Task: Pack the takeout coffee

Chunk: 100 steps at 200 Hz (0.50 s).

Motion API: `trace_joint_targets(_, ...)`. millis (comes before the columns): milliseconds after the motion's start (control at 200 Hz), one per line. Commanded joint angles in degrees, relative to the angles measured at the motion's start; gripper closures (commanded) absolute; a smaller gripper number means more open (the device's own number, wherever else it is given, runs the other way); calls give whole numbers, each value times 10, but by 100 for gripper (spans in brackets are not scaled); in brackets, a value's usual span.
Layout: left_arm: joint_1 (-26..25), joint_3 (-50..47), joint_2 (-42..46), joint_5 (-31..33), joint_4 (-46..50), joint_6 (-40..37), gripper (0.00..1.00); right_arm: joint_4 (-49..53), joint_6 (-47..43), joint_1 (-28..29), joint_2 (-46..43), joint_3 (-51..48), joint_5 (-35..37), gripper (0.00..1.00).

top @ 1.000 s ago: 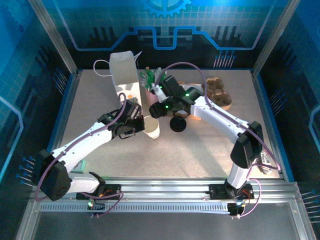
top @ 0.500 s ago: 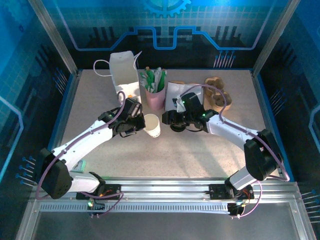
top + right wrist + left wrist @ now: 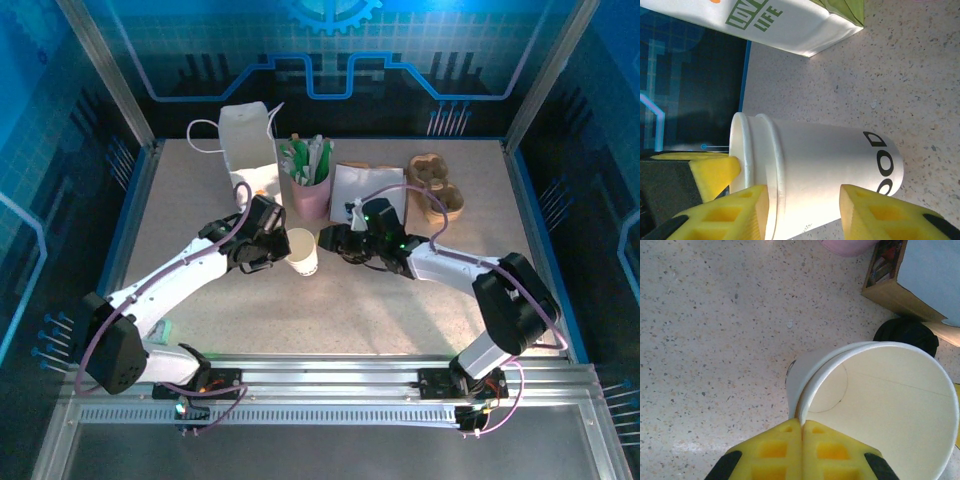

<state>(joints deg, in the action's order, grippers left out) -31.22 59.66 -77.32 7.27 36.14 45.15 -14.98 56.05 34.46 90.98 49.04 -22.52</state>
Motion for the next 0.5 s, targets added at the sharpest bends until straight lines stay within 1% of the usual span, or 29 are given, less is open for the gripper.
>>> trace_joint_targets(0, 1, 22, -3, 0, -6, 13, 100, -33, 13, 11, 16, -12, 2, 58)
trace_joint_targets(140, 5, 23, -1, 1, -14, 17, 100, -30, 8, 13, 23, -15, 15, 59)
trace_joint_targets(275, 7, 21, 4, 1, -24, 24, 100, -70, 25, 14, 36, -29, 7, 60)
trace_joint_targets(495, 14, 4, 13, 0, -38, 33, 100, -114, 24, 13, 17, -50, 6, 59)
